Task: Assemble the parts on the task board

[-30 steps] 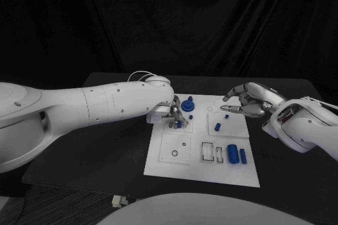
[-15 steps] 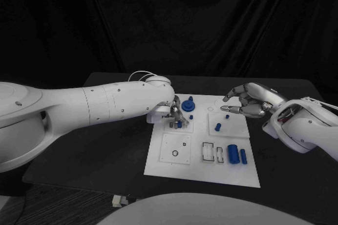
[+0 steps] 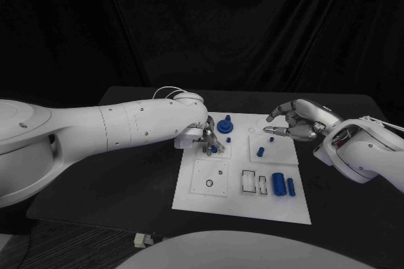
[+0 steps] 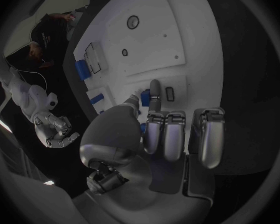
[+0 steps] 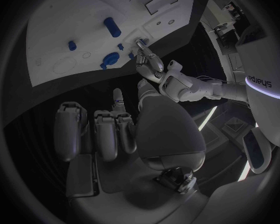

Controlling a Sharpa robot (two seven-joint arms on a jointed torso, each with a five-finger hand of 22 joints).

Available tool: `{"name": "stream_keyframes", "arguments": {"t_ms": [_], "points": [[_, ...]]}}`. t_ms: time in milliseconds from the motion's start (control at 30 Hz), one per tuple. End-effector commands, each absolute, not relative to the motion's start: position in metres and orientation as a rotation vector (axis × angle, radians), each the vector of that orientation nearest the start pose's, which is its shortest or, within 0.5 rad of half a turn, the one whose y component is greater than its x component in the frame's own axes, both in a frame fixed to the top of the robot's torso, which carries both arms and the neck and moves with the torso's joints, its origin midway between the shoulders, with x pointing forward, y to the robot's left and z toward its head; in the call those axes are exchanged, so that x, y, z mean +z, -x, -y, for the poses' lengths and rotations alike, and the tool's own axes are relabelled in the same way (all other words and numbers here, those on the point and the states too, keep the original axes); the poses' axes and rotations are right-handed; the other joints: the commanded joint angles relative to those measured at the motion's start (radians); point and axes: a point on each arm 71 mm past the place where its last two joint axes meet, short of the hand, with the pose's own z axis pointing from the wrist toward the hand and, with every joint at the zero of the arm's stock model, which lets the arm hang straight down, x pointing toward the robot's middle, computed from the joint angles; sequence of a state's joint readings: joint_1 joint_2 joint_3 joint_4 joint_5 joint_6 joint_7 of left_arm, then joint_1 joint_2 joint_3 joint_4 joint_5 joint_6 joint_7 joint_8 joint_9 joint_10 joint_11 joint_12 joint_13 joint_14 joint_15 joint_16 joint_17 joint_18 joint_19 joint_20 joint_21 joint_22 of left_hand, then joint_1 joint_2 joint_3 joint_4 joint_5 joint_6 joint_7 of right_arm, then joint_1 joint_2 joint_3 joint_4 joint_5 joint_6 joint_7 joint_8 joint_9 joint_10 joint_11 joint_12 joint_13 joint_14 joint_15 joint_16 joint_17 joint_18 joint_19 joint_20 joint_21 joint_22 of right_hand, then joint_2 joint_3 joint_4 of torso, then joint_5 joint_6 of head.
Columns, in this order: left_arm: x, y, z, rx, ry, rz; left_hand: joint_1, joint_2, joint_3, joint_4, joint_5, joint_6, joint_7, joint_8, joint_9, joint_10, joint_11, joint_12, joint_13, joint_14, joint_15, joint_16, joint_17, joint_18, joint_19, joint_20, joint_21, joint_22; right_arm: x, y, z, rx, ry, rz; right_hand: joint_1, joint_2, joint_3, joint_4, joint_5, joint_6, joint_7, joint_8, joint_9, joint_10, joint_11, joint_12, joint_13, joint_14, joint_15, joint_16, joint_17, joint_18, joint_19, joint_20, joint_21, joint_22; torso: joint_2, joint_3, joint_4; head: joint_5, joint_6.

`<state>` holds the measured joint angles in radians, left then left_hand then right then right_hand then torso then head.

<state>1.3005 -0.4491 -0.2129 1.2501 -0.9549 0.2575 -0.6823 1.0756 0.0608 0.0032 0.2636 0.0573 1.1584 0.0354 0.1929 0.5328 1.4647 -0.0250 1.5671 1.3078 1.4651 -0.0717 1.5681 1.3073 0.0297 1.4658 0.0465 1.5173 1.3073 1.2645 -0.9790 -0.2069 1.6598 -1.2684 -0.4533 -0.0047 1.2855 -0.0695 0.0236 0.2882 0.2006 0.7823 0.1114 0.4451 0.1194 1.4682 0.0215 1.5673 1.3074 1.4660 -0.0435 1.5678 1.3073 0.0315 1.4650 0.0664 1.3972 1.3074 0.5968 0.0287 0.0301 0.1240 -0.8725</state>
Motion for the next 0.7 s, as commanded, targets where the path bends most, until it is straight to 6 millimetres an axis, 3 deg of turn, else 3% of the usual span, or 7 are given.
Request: {"name": "stream_keyframes", "arguments": {"t_ms": [33,400,533,700], "points": [[-0.2546,-0.4973,-0.1046,-0.216,0.002,-2.553,0.004,0.009,-0.003,0.004,0.008,0.009,-0.002,0.013,0.014,0.106,-0.009,0.004,0.263,0.106,-0.009,0.003,0.263,-0.007,0.045,-0.011,-0.004,0.195,-0.1977,-0.4454,0.2286,0.755,0.034,-1.677,0.011,0.001,-0.002,-0.001,0.004,0.002,0.001,-0.006,-0.002,0.103,0.007,0.004,0.263,0.105,0.007,0.003,0.264,0.015,0.010,0.007,-0.003,0.201,0.000,-0.0002,-0.0004,0.000,0.000],[-0.2546,-0.4975,-0.1038,-0.223,0.002,-2.551,0.002,0.012,-0.005,0.009,0.013,0.005,-0.004,0.025,0.032,0.106,-0.012,0.004,0.263,0.106,-0.012,0.003,0.263,-0.007,0.045,-0.015,-0.004,0.195,-0.1981,-0.4458,0.2291,0.752,0.033,-1.680,0.010,0.001,-0.004,0.000,0.003,0.002,0.001,-0.006,-0.002,0.103,0.007,0.004,0.263,0.105,0.007,0.003,0.264,0.016,0.010,0.007,-0.005,0.200,0.000,0.0002,-0.0005,0.002,0.000],[-0.2547,-0.4976,-0.1033,-0.225,0.001,-2.551,-0.002,0.017,-0.009,0.016,0.016,0.010,-0.010,0.047,0.060,0.106,-0.017,0.004,0.263,0.106,-0.016,0.003,0.263,-0.008,0.046,-0.018,-0.005,0.196,-0.1983,-0.4459,0.2292,0.751,0.033,-1.681,0.010,0.002,-0.004,0.000,0.003,0.002,0.001,-0.006,-0.002,0.103,0.007,0.004,0.263,0.105,0.007,0.003,0.264,0.016,0.009,0.007,-0.007,0.200,-0.001,0.0003,-0.0002,0.002,0.000],[-0.2550,-0.4978,-0.1032,-0.222,-0.004,-2.556,0.006,0.026,-0.006,0.018,0.096,0.020,-0.027,0.105,0.137,0.106,-0.032,0.004,0.263,0.106,-0.028,0.003,0.263,-0.008,0.047,-0.030,-0.006,0.198,-0.1984,-0.4460,0.2291,0.752,0.034,-1.682,0.010,0.002,-0.004,0.000,0.003,0.002,0.001,-0.006,-0.002,0.103,0.007,0.004,0.263,0.105,0.007,0.003,0.264,0.016,0.008,0.007,-0.009,0.199,0.000,0.0002,-0.0003,0.002,0.000]]}}
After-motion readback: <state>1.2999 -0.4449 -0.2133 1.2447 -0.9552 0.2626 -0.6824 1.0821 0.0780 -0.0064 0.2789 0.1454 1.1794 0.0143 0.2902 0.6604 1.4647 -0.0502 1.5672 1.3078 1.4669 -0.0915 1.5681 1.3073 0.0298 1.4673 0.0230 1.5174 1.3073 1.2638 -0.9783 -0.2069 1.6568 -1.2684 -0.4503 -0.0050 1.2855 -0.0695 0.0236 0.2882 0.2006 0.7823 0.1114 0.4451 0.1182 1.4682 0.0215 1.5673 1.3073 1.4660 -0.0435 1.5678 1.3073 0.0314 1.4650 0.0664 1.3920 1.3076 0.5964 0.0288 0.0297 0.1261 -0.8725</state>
